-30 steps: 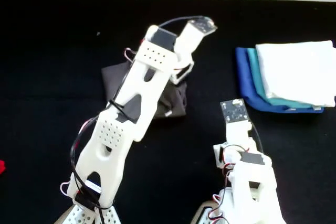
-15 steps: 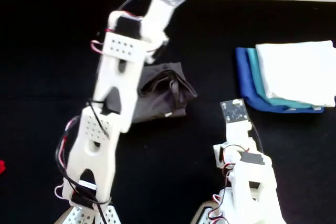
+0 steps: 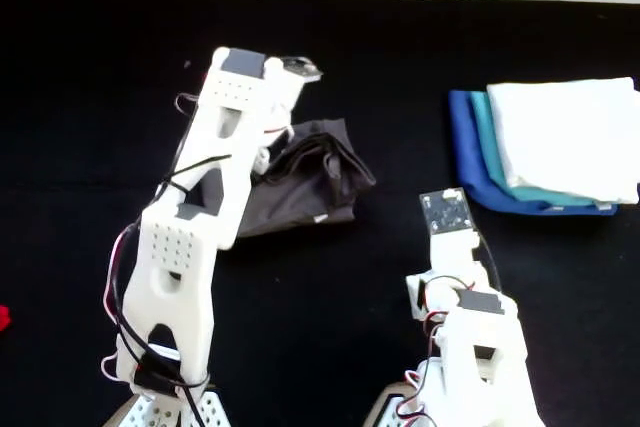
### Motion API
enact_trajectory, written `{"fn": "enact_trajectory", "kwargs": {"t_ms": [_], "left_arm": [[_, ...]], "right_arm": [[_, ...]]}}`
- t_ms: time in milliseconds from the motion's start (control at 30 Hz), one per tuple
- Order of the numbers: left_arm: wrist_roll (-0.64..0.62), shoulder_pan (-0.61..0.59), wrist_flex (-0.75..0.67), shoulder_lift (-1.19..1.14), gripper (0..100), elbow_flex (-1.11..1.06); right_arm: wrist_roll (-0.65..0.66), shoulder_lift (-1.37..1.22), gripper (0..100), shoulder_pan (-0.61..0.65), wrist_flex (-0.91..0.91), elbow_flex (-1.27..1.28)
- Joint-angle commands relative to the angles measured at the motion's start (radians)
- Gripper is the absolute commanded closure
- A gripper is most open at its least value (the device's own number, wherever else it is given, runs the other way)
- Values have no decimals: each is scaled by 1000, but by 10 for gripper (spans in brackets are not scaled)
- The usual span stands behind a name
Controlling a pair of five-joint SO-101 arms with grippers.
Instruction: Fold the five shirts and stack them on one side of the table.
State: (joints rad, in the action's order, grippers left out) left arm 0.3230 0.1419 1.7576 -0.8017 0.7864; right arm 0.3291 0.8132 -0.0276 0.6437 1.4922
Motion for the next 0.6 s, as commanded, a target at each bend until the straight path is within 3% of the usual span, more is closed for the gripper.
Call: {"fn": "enact_trajectory", "kwargs": {"t_ms": [0,367,567], "left_arm": [[-3,51,-6,91,992,-19],[-8,97,-476,42,992,-1],[-147,64,-620,45,992,124]], "right_arm": [[5,1,991,-10,-27,13],[3,1,991,-10,-27,13],[3,1,991,-10,-27,13]]}}
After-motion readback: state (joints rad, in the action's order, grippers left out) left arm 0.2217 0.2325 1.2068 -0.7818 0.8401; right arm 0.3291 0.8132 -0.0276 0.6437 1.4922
